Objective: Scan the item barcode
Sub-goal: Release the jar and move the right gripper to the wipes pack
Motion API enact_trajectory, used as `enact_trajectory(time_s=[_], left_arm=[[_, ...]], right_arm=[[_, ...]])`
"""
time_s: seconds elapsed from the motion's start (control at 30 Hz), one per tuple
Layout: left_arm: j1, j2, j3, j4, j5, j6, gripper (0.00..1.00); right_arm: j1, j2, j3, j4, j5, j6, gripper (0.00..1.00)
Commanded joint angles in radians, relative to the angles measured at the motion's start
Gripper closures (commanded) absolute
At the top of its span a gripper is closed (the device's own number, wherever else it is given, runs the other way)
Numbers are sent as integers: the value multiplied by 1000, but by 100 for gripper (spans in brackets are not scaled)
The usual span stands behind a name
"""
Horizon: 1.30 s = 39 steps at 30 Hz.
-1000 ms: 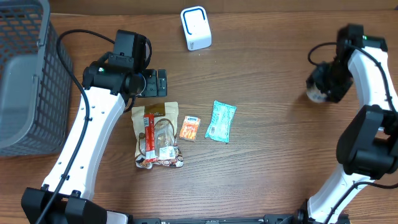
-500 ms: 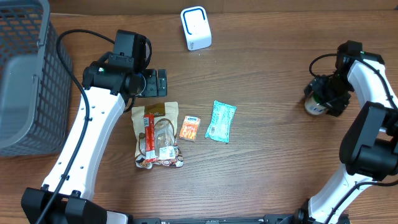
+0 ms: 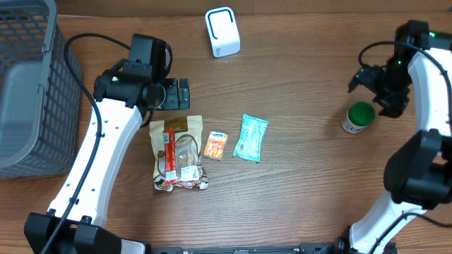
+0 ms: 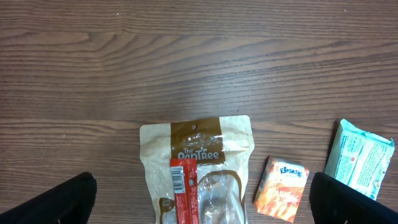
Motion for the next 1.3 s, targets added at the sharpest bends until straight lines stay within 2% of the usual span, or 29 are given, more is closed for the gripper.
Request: enact_trajectory(time_s=[0.0,0.07,0.2,0.37,0.5,0.63,0.83,1.0,1.27], left_arm=[[-1,-3,13,-1,-8,7,0],[-1,-3,13,-1,-8,7,0],[-1,-3,13,-1,-8,7,0],[-1,-3,13,-1,-8,7,0],[-1,-3,13,-1,-8,7,0],[-1,-3,13,-1,-8,7,0],[-1,-3,13,-1,-8,7,0],[-1,-3,13,-1,-8,7,0],[-1,-3,13,-1,-8,7,0]], right_arm=[[82,-79,31,-30,-162,-157,4],[126,-82,31,-66,-211,-212,6],[231,-80,-5,-90,-218,-255,25],[372,-79,-125,16,-217,-240,36],[463,-75,-246,171,-216,-157,37],[549,-74,-394,403,-167,-98,38],[634,-74,-566,643,63,61,37],[634,-74,-592,642,186,185,37],[576,-93,-563,538,143,212,37]])
